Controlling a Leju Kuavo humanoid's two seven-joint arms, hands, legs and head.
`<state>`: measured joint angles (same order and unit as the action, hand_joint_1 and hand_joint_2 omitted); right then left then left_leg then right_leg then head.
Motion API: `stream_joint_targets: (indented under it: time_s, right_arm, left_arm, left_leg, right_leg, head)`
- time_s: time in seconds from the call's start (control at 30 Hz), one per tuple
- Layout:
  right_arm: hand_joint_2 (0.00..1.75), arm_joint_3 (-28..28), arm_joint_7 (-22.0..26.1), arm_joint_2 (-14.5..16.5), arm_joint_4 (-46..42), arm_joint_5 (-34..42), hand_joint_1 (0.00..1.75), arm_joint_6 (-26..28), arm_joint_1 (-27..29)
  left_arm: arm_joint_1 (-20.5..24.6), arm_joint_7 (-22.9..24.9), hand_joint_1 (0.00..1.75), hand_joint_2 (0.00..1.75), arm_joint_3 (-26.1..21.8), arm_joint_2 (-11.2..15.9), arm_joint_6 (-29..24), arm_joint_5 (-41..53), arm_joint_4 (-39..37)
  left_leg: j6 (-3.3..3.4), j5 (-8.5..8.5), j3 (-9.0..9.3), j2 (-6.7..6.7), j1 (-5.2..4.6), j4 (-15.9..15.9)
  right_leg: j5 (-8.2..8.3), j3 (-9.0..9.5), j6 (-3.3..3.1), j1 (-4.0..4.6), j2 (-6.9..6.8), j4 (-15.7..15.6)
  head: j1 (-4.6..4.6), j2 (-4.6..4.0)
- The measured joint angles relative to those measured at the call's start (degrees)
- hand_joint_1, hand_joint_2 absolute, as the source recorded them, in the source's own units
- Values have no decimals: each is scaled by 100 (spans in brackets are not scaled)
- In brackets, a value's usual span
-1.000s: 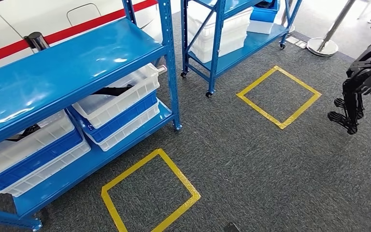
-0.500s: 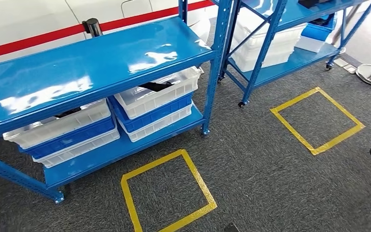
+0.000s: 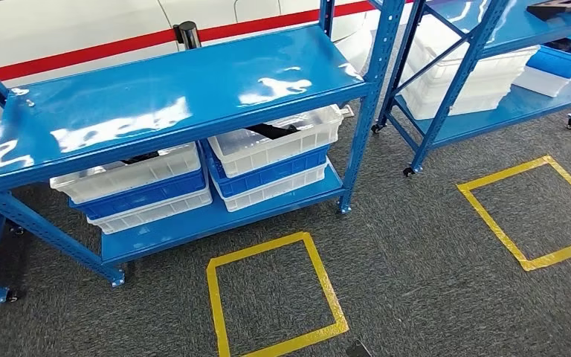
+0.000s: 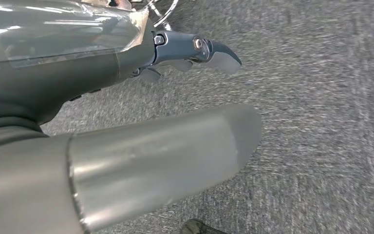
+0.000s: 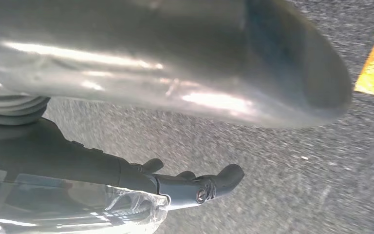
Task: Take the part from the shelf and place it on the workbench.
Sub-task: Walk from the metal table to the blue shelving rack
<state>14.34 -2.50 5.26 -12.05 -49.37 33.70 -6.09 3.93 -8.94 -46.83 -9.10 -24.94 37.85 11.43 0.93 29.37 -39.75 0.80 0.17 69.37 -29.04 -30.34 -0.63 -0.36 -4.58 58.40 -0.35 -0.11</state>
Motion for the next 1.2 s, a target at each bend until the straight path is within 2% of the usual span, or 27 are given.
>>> stream_joint_targets:
  time_s: [0.07,0.1,0.13,0.17,0.2,0.23,0.27,0.33,0.37,0.4,0.43,0.47,0.53,0.57,0.6,0.63,0.73,0.8,0.83,0.87,0.9,0.93,0.97,1.03,1.1,1.13,1.2]
  right_arm:
    - [0,1,7,12,-1,-3,0,2,-14]
    - [0,1,10,15,-1,-4,0,4,-21]
    - [0,2,13,19,-1,-7,0,7,-26]
    - [0,2,16,23,-2,-11,0,9,-36]
    - [0,2,20,30,-5,-16,0,11,-45]
    - [0,2,25,33,-8,-23,0,13,-56]
    - [0,4,31,35,-11,-29,0,14,-65]
    - [0,9,37,22,-14,-34,0,15,-55]
    - [0,13,38,16,-13,-34,0,15,-41]
    - [0,16,37,8,-12,-36,0,15,-25]
    - [0,20,37,-1,-11,-41,0,15,-18]
    - [0,22,36,-7,-11,-51,0,14,-18]
    - [0,23,32,-19,-11,-80,0,6,-35]
    - [0,23,26,-21,-10,-92,0,-2,-46]
    - [0,23,20,-21,-9,-100,0,-9,-54]
    - [0,23,15,-20,-8,-104,0,-15,-58]
    - [0,23,12,-19,-8,-105,0,-18,-61]
    - [0,24,-1,-17,-9,-118,0,-18,-85]
    - [0,25,-9,-15,-10,-130,0,-10,-98]
    - [0,26,-16,-15,-11,-140,0,11,-108]
    - [0,31,-19,-16,-11,-138,0,34,-109]
    - [0,37,-22,-20,-12,-131,0,57,-107]
    - [0,45,-28,-25,-12,-119,0,73,-108]
    - [0,61,-44,-27,-13,-103,0,75,-120]
    - [0,73,-53,-24,-14,-92,0,75,-130]
    - [0,81,-57,-23,-14,-83,0,74,-133]
    - [87,104,-66,-24,-15,-64,0,69,-139]
  left_arm:
    - [12,-1,0,0,-1,9,-1,-1,2]
    - [22,-4,0,0,-1,12,-2,0,4]
    - [27,-7,0,0,-1,14,-4,0,5]
    - [26,-11,0,0,-2,15,-6,-1,5]
    - [16,-17,0,0,-3,17,-8,-1,5]
    - [8,-23,0,0,-4,16,-11,-3,5]
    - [5,-30,0,0,-5,15,-11,-3,4]
    - [28,-43,0,0,-5,9,-11,-4,4]
    - [39,-46,0,0,-5,8,-10,-4,4]
    - [42,-48,0,0,-5,5,-9,-4,4]
    - [34,-46,0,0,-6,2,-9,-4,4]
    - [24,-43,0,0,-8,1,-9,-4,4]
    - [11,-37,0,0,-15,1,-9,-4,4]
    - [11,-35,0,0,-20,3,-9,-4,4]
    - [11,-34,0,0,-24,6,-10,-4,4]
    - [12,-33,0,0,-27,9,-10,-4,4]
    - [12,-33,0,0,-30,9,-11,-4,4]
    - [-2,-33,0,0,-44,11,-13,-4,4]
    - [-1,-33,0,0,-59,12,-14,-4,3]
    - [-1,-33,0,0,-74,12,-14,-4,2]
    - [0,-32,0,0,-88,11,-12,-4,1]
    - [4,-31,0,0,-98,9,-10,-4,1]
    - [-1,-29,0,0,-104,7,-8,-5,0]
    - [-4,-27,0,0,-118,7,-4,-5,1]
    - [10,-29,0,0,-131,9,3,-2,2]
    - [15,-30,0,44,-135,9,7,1,2]
    - [14,-32,0,131,-142,5,16,4,1]
  left_leg:
    - [128,-270,392,263,-67,-744]
    - [176,-315,501,357,-100,-953]
    - [201,-304,525,376,-124,-1020]
    - [214,-308,524,309,-135,-1042]
    - [231,-341,554,227,-115,-1094]
    - [245,-378,594,155,-96,-1164]
    - [265,-421,636,81,-68,-1232]
    - [282,-468,673,-76,-34,-1299]
    - [287,-475,668,-175,-24,-1298]
    - [282,-475,666,-274,-17,-1296]
    - [272,-474,668,-372,-8,-1293]
    - [253,-471,674,-468,6,-1284]
    - [185,-445,677,-648,42,-1236]
    - [139,-424,666,-725,46,-1198]
    - [103,-405,653,-776,44,-1166]
    - [78,-391,641,-805,36,-1144]
    - [64,-382,632,-820,29,-1131]
    - [31,-390,615,-869,42,-1145]
    - [-8,-264,495,-708,51,-917]
    - [-52,-65,263,-526,61,-484]
    - [-84,122,23,-329,72,-27]
    - [-104,272,-192,-115,75,384]
    - [-98,224,-243,-95,80,453]
    - [-37,-167,94,-65,74,-220]
    - [35,-382,433,14,29,-879]
    - [59,-391,500,40,4,-1016]
    - [97,-369,521,17,-33,-1075]
  right_leg:
    - [-36,39,13,41,-128,-2]
    - [-54,53,31,52,-188,-4]
    - [-69,66,54,53,-251,-11]
    - [-78,88,82,62,-318,-27]
    - [-89,100,107,59,-326,-30]
    - [-106,112,130,60,-236,-9]
    - [-171,66,144,57,-58,118]
    - [-431,-217,148,21,323,721]
    - [-583,-429,156,-2,410,1126]
    - [-667,-594,185,-22,429,1424]
    - [-657,-675,239,-46,433,1538]
    - [-538,-634,317,-73,442,1393]
    - [-169,-307,473,-148,571,610]
    - [-38,-160,503,-163,656,257]
    - [25,-73,506,-168,732,42]
    - [27,-52,488,-160,781,-25]
    - [31,-55,463,-145,766,-39]
    - [42,-29,370,-145,689,-32]
    - [44,-7,280,-139,597,-31]
    - [40,14,189,-126,483,-29]
    - [34,24,128,-119,383,-35]
    - [21,33,84,-99,299,-38]
    - [9,40,77,-88,253,-37]
    - [-11,70,81,-80,216,-38]
    - [-40,90,119,-51,196,-36]
    - [-54,92,143,-41,185,-37]
    - [-65,106,206,-26,152,-71]
  head:
    - [7,0]
    - [9,0]
    - [14,0]
    - [16,0]
    - [14,0]
    - [18,0]
    - [18,0]
    - [24,0]
    - [23,0]
    - [25,0]
    - [25,0]
    - [24,0]
    - [27,0]
    - [36,0]
    - [45,0]
    - [53,0]
    - [60,0]
    - [57,0]
    - [45,0]
    - [31,0]
    - [20,0]
    - [9,0]
    - [9,0]
    - [9,0]
    - [11,0]
    - [13,0]
    - [13,0]
